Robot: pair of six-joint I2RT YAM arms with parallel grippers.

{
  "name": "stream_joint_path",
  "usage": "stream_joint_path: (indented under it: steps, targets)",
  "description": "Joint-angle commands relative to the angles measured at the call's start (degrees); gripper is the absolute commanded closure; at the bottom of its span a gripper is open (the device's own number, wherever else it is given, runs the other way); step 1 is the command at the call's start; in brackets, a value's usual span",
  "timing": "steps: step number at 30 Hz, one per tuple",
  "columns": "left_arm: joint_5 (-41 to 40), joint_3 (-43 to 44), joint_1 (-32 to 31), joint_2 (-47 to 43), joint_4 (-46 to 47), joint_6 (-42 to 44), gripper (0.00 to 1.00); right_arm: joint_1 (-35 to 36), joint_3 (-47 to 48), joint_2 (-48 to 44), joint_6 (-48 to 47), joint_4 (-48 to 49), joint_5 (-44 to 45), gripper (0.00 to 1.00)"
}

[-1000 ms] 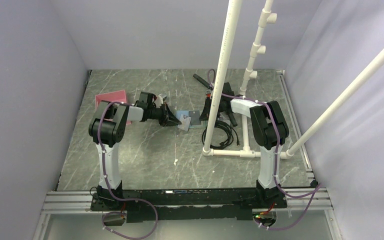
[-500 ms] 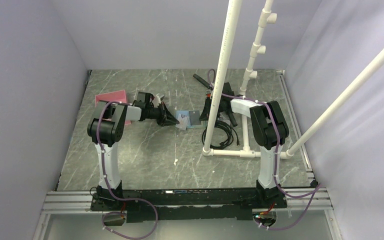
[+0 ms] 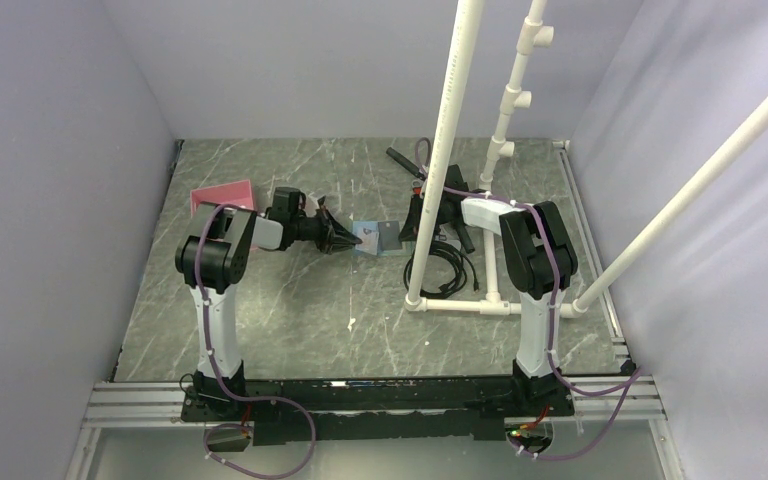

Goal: Put the credit cards into the card holder
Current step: Insert the credit card into the card holder.

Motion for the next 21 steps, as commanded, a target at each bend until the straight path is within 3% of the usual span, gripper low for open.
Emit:
stream_joint_path:
  steps: [1,6,8,21]
  targets:
    - [-1.48,0.00,-1.24,-2.54,0.52,-15.04,1.00,0.24,1.50,1.92,-0.49,0.27,1.50,0.89]
    - [-8.31,4.71,-1.75,-6.96,-21.42,-10.24,1.00,0.27,1.10,1.67,-0.49,0.46,1.53,0.89]
    - [-10.31,5.93,-1.77,-7.09,-25.88,-9.37,1.00,0.23,1.07,1.66,-0.40,0.60,1.28,0.89]
    - [-10.87,6.95,-1.82,-6.08,-28.43,-9.54,1.00,0.27,0.97,1.77,-0.40,0.61,1.00,0.89]
